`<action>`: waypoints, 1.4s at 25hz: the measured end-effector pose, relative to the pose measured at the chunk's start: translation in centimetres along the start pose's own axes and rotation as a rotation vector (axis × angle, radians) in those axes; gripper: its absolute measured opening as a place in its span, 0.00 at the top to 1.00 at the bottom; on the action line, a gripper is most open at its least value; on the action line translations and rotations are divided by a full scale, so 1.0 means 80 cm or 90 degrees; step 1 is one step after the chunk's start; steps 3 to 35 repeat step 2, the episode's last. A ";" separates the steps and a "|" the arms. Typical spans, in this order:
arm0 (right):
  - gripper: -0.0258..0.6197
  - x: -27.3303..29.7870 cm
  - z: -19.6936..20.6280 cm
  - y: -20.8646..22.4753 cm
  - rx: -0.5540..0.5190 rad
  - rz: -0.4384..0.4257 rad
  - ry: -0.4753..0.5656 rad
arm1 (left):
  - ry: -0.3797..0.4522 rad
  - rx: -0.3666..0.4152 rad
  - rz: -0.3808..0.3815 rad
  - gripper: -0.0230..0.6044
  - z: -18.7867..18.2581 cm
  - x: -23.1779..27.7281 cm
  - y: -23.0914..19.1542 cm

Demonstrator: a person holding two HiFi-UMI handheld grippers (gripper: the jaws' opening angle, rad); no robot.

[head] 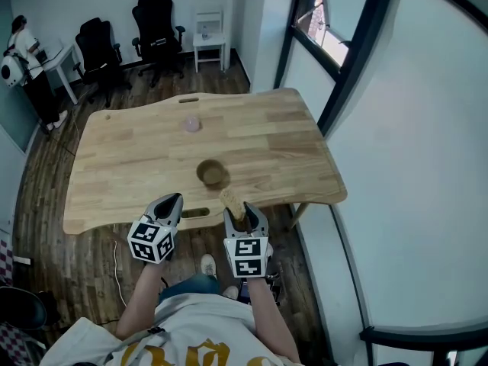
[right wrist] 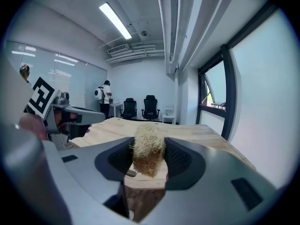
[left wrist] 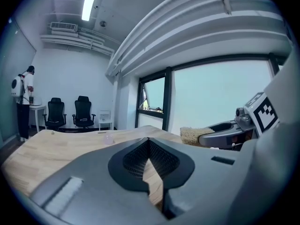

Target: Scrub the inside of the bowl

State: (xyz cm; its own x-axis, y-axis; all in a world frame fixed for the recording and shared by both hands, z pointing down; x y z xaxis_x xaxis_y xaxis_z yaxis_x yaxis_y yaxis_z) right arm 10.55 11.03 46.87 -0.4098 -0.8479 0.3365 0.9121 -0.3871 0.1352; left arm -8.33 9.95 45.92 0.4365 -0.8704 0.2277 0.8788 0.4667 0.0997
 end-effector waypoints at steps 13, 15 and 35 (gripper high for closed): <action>0.68 -0.004 0.002 0.000 -0.002 0.002 -0.002 | -0.002 0.002 0.004 0.96 -0.001 -0.002 0.004; 0.68 -0.004 0.002 0.000 -0.002 0.002 -0.002 | -0.002 0.002 0.004 0.96 -0.001 -0.002 0.004; 0.68 -0.004 0.002 0.000 -0.002 0.002 -0.002 | -0.002 0.002 0.004 0.96 -0.001 -0.002 0.004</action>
Point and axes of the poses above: the fingertips, and each gripper's own axes: x forward along the fingers, y to its right, z out of its underside, the point moved 4 cm from there along -x, backward along the fingers, and after that the axes turned 10 degrees about x, right-handed, at the moved point
